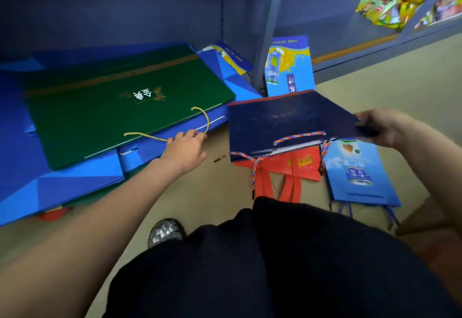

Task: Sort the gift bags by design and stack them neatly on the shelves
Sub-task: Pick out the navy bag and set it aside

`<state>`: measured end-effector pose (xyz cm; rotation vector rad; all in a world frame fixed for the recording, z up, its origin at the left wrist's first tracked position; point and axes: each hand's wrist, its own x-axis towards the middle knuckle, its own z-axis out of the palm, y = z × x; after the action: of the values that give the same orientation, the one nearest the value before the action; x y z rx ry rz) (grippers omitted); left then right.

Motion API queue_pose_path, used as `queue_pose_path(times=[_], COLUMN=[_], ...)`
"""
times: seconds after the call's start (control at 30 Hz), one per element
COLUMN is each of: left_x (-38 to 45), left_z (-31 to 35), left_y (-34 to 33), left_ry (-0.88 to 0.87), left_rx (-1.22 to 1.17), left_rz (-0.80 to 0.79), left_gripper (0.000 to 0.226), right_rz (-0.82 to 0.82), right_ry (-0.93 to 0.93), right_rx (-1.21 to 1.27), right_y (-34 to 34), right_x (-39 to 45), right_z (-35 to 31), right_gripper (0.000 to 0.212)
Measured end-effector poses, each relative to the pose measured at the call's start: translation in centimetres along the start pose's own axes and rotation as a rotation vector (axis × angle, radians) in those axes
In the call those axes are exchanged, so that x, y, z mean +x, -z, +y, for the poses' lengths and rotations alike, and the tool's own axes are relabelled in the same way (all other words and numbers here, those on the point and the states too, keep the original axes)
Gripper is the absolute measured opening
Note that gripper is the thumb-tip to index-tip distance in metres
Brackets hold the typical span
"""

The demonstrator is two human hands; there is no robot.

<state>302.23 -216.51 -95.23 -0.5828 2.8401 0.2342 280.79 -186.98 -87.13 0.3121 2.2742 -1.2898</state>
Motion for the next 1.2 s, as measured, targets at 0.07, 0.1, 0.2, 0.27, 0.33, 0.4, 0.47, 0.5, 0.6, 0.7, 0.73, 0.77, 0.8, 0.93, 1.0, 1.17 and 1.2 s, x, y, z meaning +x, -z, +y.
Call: queue_pose_path(times=[0.07, 0.1, 0.2, 0.27, 0.33, 0.4, 0.47, 0.5, 0.6, 0.7, 0.73, 0.77, 0.8, 0.93, 1.0, 1.17, 1.2], left_x=[-0.9, -1.2, -2.4, -3.7, -5.8, -8.4, -11.0, -12.3, -16.3, -19.3, -20.1, -20.9, -21.6, -23.2, -23.7, -25.8, -26.7], left_z=[0.2, 0.2, 0.4, 0.5, 0.2, -0.9, -3.1, -4.5, -9.1, -13.6, -14.7, -15.8, -16.6, -19.1, -19.6, -19.4, -19.3], left_y=[0.3, 0.5, 2.0, 3.8, 6.0, 8.1, 9.2, 9.4, 8.7, 7.0, 6.6, 6.1, 5.8, 4.6, 4.3, 3.7, 3.8], left_ry=[0.012, 0.013, 0.064, 0.138, 0.221, 0.286, 0.330, 0.362, 0.501, 0.645, 0.684, 0.715, 0.731, 0.696, 0.681, 0.649, 0.638], left_rx=[-0.036, -0.074, -0.374, -0.679, -1.007, -1.180, -1.186, -1.157, -1.122, -1.247, -1.319, -1.386, -1.432, -1.441, -1.398, -1.494, -1.563], left_rz=[0.023, 0.037, 0.069, 0.056, 0.023, -0.040, -0.097, -0.118, -0.157, -0.107, -0.084, -0.072, -0.068, -0.097, -0.127, -0.180, -0.193], left_gripper=[0.049, 0.048, 0.045, 0.041, 0.038, 0.042, 0.049, 0.052, 0.058, 0.061, 0.063, 0.063, 0.063, 0.057, 0.057, 0.050, 0.042], right_rz=[-0.043, -0.054, -0.079, -0.112, -0.155, -0.224, -0.323, -0.381, -0.535, -0.701, -0.748, -0.795, -0.838, -1.011, -1.037, -1.044, -1.066], right_ry=[-0.047, -0.063, -0.074, -0.042, 0.027, 0.097, 0.148, 0.187, 0.314, 0.383, 0.393, 0.402, 0.417, 0.481, 0.494, 0.514, 0.526], right_rx=[-0.031, -0.008, 0.124, 0.170, 0.174, 0.149, 0.124, 0.096, 0.011, -0.022, -0.030, -0.042, -0.052, -0.104, -0.087, 0.020, 0.012], right_y=[0.8, 1.1, 1.0, 0.1, -1.3, -3.3, -6.2, -8.0, -14.0, -19.3, -20.7, -21.9, -23.0, -25.2, -25.6, -25.2, -24.9], right_x=[-1.3, -1.7, -3.7, -5.6, -7.8, -10.0, -12.4, -13.8, -17.8, -21.6, -22.8, -23.9, -24.8, -27.2, -28.1, -31.8, -32.6], right_z=[-0.3, -0.6, -2.5, -4.3, -6.4, -8.6, -10.6, -11.4, -13.7, -15.6, -15.9, -16.2, -16.4, -16.9, -17.1, -16.4, -16.1], right_gripper=[0.026, 0.028, 0.029, 0.025, 0.025, 0.028, 0.029, 0.030, 0.031, 0.028, 0.028, 0.028, 0.029, 0.029, 0.026, 0.027, 0.029])
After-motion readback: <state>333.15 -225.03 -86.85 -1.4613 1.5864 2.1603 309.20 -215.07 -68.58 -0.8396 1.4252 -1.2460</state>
